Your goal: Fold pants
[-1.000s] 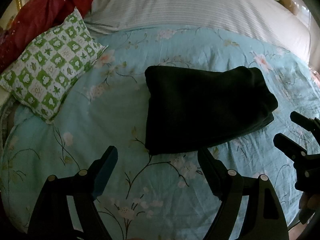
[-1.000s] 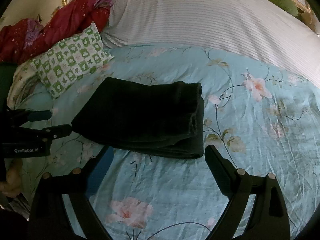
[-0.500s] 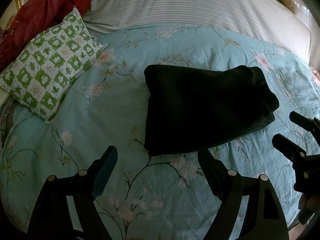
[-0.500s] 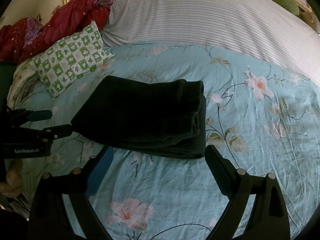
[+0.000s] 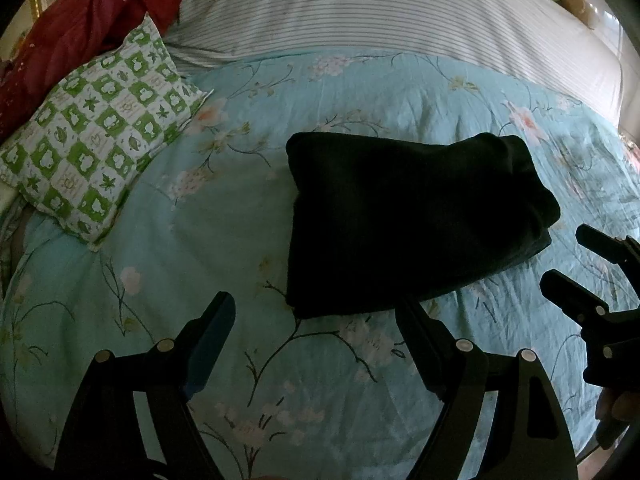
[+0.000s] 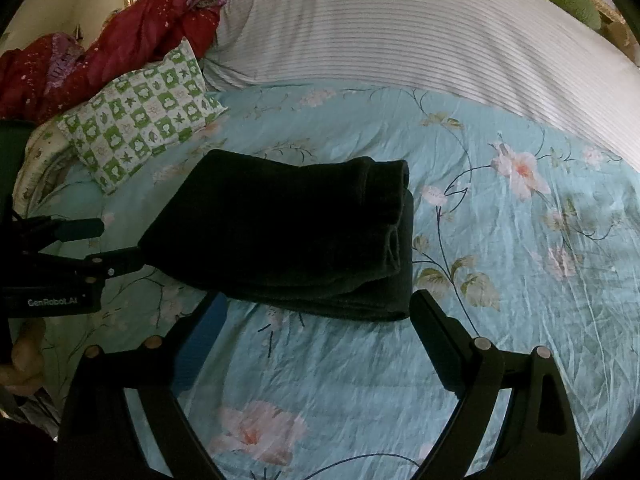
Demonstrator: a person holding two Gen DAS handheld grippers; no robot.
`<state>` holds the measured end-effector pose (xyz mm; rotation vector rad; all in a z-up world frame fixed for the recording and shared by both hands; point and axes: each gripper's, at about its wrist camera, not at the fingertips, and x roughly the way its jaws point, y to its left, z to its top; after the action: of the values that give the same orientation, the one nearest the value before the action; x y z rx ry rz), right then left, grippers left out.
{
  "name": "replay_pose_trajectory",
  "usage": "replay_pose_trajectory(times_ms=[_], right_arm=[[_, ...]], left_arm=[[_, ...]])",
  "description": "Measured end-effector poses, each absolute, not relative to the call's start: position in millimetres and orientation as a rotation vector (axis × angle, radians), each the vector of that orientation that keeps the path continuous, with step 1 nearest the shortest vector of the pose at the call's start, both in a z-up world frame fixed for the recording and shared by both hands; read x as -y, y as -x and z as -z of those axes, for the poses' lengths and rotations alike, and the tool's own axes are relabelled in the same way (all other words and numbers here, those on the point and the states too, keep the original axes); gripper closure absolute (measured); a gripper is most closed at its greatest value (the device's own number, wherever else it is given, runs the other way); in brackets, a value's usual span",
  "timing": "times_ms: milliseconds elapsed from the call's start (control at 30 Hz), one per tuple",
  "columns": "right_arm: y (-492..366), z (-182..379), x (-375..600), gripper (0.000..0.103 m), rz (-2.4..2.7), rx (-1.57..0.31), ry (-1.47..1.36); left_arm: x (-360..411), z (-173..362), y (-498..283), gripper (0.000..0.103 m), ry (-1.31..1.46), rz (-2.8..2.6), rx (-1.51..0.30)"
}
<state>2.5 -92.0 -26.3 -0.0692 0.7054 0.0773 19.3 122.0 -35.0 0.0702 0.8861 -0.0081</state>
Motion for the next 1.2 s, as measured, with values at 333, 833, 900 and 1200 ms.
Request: replay_pose_trajectory(times_ms=[333, 833, 900, 1200], right_arm=[[-5.8, 26.5, 95.3, 0.010, -0.084, -0.709, 0.062], [-9.2, 25.5, 95.6, 0.010, -0.084, -0.710, 0.055], [-9.9, 24.8, 95.6, 0.010, -0.086, -0.710, 0.055], [-11.5, 21.9, 94.8, 0.010, -0.090, -0.706, 0.053]], left_arm=[[-119.0, 34.3, -26.3, 0.020, -0.072, 0.014, -0.891], [-117.9, 33.2, -27.4, 0.020, -0.072, 0.020, -0.890], [-117.4, 33.0, -27.1, 0.020, -0.072, 0.019, -0.888], [-116.7, 32.3, -26.8, 0.020, -0.073, 0.024, -0.886]])
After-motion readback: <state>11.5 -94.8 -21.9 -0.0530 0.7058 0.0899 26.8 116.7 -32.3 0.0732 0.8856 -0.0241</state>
